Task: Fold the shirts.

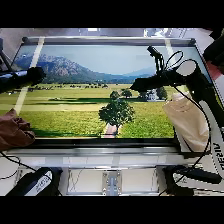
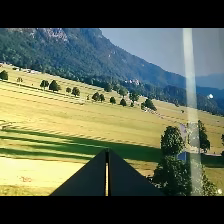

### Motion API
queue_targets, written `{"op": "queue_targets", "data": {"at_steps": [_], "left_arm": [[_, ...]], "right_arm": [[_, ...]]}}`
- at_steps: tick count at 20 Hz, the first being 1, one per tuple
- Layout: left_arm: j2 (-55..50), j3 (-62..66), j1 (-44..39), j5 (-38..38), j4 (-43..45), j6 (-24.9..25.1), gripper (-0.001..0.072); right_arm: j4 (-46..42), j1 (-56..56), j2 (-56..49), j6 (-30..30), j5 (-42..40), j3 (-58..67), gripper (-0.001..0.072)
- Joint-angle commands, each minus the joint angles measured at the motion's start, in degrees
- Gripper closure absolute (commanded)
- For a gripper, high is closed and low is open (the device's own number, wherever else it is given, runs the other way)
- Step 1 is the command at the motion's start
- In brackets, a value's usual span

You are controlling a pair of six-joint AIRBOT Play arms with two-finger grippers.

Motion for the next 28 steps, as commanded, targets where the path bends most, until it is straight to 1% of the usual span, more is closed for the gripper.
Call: {"op": "queue_targets", "data": {"at_steps": [1, 6, 14, 15, 16, 17, 18, 19, 20, 21, 22, 24, 25, 27, 28], "left_arm": [[0.00, -0.02, 0.02, 0.00, 0.00, 0.02, 0.0693], [0.00, -0.02, 0.02, 0.00, 0.00, 0.02, 0.0693], [-0.11, -0.02, 0.02, 0.15, 0.57, 0.13, 0.0689], [-0.48, -0.02, 0.11, 2.19, 3.72, 0.26, 0.0609], [-0.94, 0.00, 0.42, 4.00, 11.04, -0.26, 0.0306], [-1.46, 0.04, 1.36, 4.24, 20.28, -4.15, 0.0190], [-2.27, 0.04, 3.41, 2.60, 30.84, -11.45, 0.0190], [-3.34, 0.04, 6.21, 0.22, 39.26, -17.18, 0.0190], [-4.68, 0.02, 10.16, -1.99, 45.86, -21.66, 0.0190], [-5.92, 0.02, 14.97, -3.02, 49.24, -23.89, 0.0190], [-7.06, 0.02, 20.04, -3.48, 49.35, -24.04, 0.0190], [-9.84, -0.02, 30.64, -8.15, 46.84, -24.11, 0.0191], [-11.54, -0.02, 35.82, -11.28, 42.88, -24.09, 0.0190], [-15.45, -0.04, 45.46, -17.20, 31.19, -23.63, 0.0210], [-17.35, -0.35, 49.31, -19.10, 26.16, -22.45, 0.0210]], "right_arm": [[0.02, 0.07, -0.02, 0.02, 1.27, 0.04, 0.0694], [0.02, 0.07, -0.02, 0.02, 2.67, 0.04, 0.0694], [-1.25, 0.07, -0.02, -0.17, 2.14, 0.04, 0.0694], [-2.27, 0.04, -0.02, -0.17, 2.14, 0.04, 0.0694], [-3.28, 0.04, -0.02, -0.17, 2.19, 0.04, 0.0694], [-4.15, 0.04, -0.02, -0.17, 2.19, 0.04, 0.0694], [-4.59, 0.04, -0.02, -0.17, 2.16, 0.04, 0.0694], [-4.92, 0.04, -0.02, -0.17, 2.12, 0.04, 0.0694], [-5.44, 0.04, -0.02, -0.17, 1.86, 0.04, 0.0694], [-5.84, 0.04, -0.02, -0.17, 1.44, 0.04, 0.0694], [-5.99, 0.04, -0.02, -0.17, 0.61, 0.04, 0.0694], [-5.97, 0.07, -0.02, -0.15, -2.45, 0.04, 0.0694], [-5.95, 0.04, -0.02, -0.15, -4.37, 0.04, 0.0694], [-5.88, 0.07, -0.02, -0.13, -7.52, 0.04, 0.0694], [-5.86, 0.07, -0.02, -0.04, -8.48, 0.04, 0.0694]]}}
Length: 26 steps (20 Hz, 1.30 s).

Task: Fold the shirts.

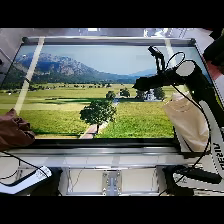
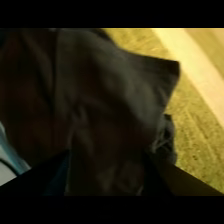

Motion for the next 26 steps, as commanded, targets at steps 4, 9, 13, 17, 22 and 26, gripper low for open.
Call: {"op": "queue_targets", "data": {"at_steps": [4, 9, 13, 17, 22, 26], "left_arm": [[-9.79, -4.24, 20.13, -7.10, -19.80, 8.15, 0.0210], [-14.01, -4.74, 20.15, -0.24, -26.84, 13.22, 0.0210], [-16.28, -4.74, 17.88, 3.19, -29.99, 13.20, 0.0217], [-16.50, -4.68, 14.84, 2.43, -33.22, 14.08, 0.0693], [-8.59, -4.66, 9.94, -4.57, -78.99, 36.15, 0.0694], [0.55, -4.68, -5.33, -8.48, -89.22, 39.52, 0.0694]], "right_arm": [[0.22, 0.04, -0.02, 0.26, -4.04, 0.04, 0.0694], [0.55, 0.04, -0.02, 0.70, -4.07, 0.04, 0.0694], [1.49, 0.04, -0.02, 0.70, -4.11, 0.04, 0.0694], [1.88, 0.02, -0.02, 0.70, -4.17, 0.07, 0.0694], [2.10, 0.02, 0.68, 0.68, -4.31, 0.17, 0.0694], [2.10, 0.02, 3.21, 0.68, -2.78, 1.88, 0.0694]]}}
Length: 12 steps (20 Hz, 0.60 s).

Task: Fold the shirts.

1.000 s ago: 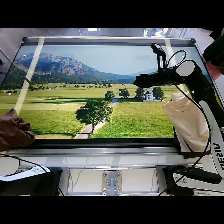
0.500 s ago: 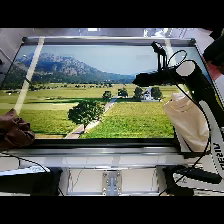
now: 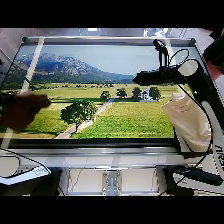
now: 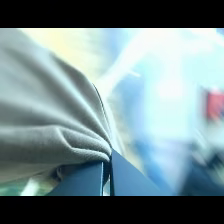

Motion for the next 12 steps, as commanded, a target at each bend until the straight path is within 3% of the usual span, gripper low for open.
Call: {"op": "queue_targets", "data": {"at_steps": [1, 7, 8, 10, 11, 12], "left_arm": [[7.54, 0.02, -14.23, -3.23, -12.92, 5.42, 0.0694], [9.53, 0.02, -51.39, 6.84, -12.85, 5.44, 0.0692], [8.96, 0.02, -56.59, 9.84, -12.85, 5.46, 0.0620], [8.15, 0.02, -61.83, 14.82, -12.79, 8.33, -0.0013], [8.07, 0.04, -61.88, 15.82, -11.65, 10.32, 0.0005], [8.07, 0.04, -60.24, 16.26, -9.42, 10.71, 0.0005]], "right_arm": [[0.02, 0.02, 2.03, -0.04, 2.60, 2.80, 0.0694], [-0.63, 0.02, 4.09, -0.09, 8.15, 16.04, 0.0694], [-0.66, 0.02, 4.09, -0.11, 8.15, 18.01, 0.0693], [-2.29, 0.02, 4.07, -0.70, 8.13, 21.44, 0.0645], [-4.39, 0.00, 4.07, -0.70, 8.31, 22.69, 0.0575], [-7.82, -0.02, 4.07, -0.70, 9.01, 23.74, 0.0454]]}}
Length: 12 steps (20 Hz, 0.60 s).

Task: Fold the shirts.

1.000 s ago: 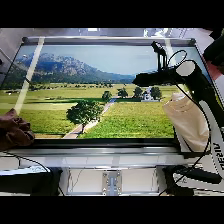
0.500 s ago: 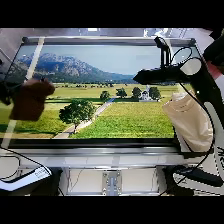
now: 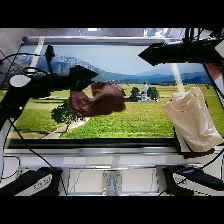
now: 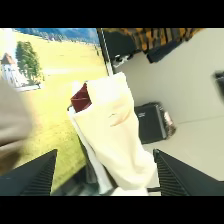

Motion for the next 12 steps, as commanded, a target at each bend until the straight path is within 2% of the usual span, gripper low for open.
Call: {"op": "queue_targets", "data": {"at_steps": [1, 2, 4, 5, 7, 9, 12], "left_arm": [[-0.33, 0.04, -2.16, 5.42, 5.33, 2.75, 0.0005], [-0.33, 0.04, 1.14, 5.62, 9.11, 1.01, 0.0006], [-0.57, 0.04, 9.14, 7.67, 19.65, -6.99, 0.0006], [-0.96, 0.04, 13.09, 9.14, 25.11, -10.47, 0.0007], [-3.13, 0.04, 19.39, 10.05, 30.67, -15.30, 0.0008], [-7.13, 0.04, 22.69, 10.10, 30.69, -15.21, 0.0010], [-15.72, 0.20, 22.23, 10.36, 29.24, -14.14, 0.0012]], "right_arm": [[-10.03, -0.02, 0.15, -0.15, 1.97, 4.52, 0.0380], [-15.63, -0.04, 0.09, 0.52, 3.78, 4.50, 0.0379], [-28.20, -0.37, -0.57, 3.69, 9.94, 3.48, 0.0378], [-30.69, -1.68, -0.83, 4.07, 12.74, 1.55, 0.0375], [-27.87, -6.25, -0.83, 5.64, 13.53, -5.62, 0.0374], [-19.41, -10.36, -0.87, 6.19, 10.73, -15.87, 0.0374], [-7.78, -11.72, -0.94, 6.16, 0.44, -33.00, 0.0374]]}}
